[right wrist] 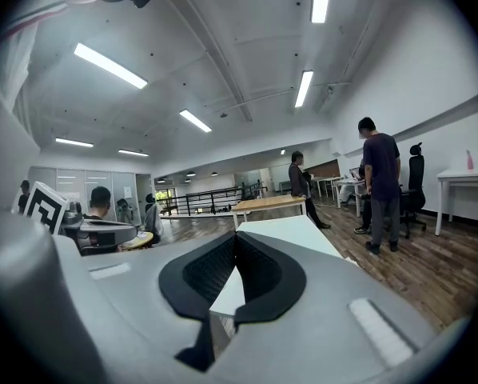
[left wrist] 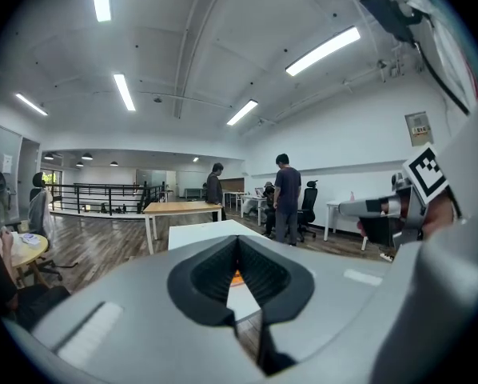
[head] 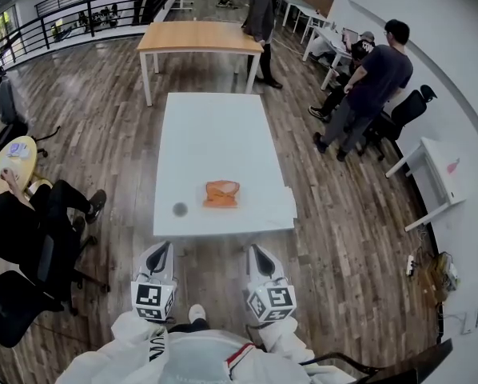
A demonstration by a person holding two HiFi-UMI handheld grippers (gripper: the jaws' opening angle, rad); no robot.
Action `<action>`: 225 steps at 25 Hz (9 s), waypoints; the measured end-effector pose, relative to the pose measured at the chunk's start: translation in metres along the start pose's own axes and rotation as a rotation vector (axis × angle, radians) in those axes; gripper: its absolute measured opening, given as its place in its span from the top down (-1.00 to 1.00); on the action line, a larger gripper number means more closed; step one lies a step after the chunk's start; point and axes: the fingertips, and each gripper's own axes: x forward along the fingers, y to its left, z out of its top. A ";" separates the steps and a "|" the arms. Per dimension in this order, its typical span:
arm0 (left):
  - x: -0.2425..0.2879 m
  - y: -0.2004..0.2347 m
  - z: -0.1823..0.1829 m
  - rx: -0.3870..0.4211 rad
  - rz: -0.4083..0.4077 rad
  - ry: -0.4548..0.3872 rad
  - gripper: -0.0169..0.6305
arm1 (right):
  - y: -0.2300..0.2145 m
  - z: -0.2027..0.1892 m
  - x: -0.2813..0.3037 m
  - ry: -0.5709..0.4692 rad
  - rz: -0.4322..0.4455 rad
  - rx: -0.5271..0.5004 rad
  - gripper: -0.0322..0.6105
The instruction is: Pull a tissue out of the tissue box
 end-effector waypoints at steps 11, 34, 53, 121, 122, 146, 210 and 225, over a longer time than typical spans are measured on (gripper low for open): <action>0.026 0.003 0.008 0.003 -0.058 -0.016 0.95 | -0.010 0.010 0.006 -0.018 -0.062 -0.005 0.89; 0.035 0.012 0.019 -0.013 -0.065 -0.050 0.95 | -0.010 0.023 0.004 -0.024 -0.090 -0.031 0.89; 0.094 0.013 0.025 0.011 -0.059 -0.034 0.95 | -0.050 0.031 0.052 -0.033 -0.082 -0.013 0.89; 0.223 0.013 0.033 0.032 0.114 0.089 0.95 | -0.156 0.046 0.185 0.064 0.111 0.029 0.89; 0.224 0.014 0.033 0.032 0.110 0.087 0.95 | -0.156 0.046 0.186 0.065 0.107 0.027 0.89; 0.227 0.027 0.034 0.001 0.055 0.074 0.95 | -0.125 0.037 0.191 0.127 0.109 -0.007 0.89; 0.214 0.044 0.022 -0.030 0.115 0.108 0.95 | -0.076 -0.162 0.249 0.812 0.600 -0.467 0.45; 0.215 0.042 0.019 -0.031 0.113 0.113 0.95 | -0.061 -0.169 0.239 0.822 0.652 -0.488 0.53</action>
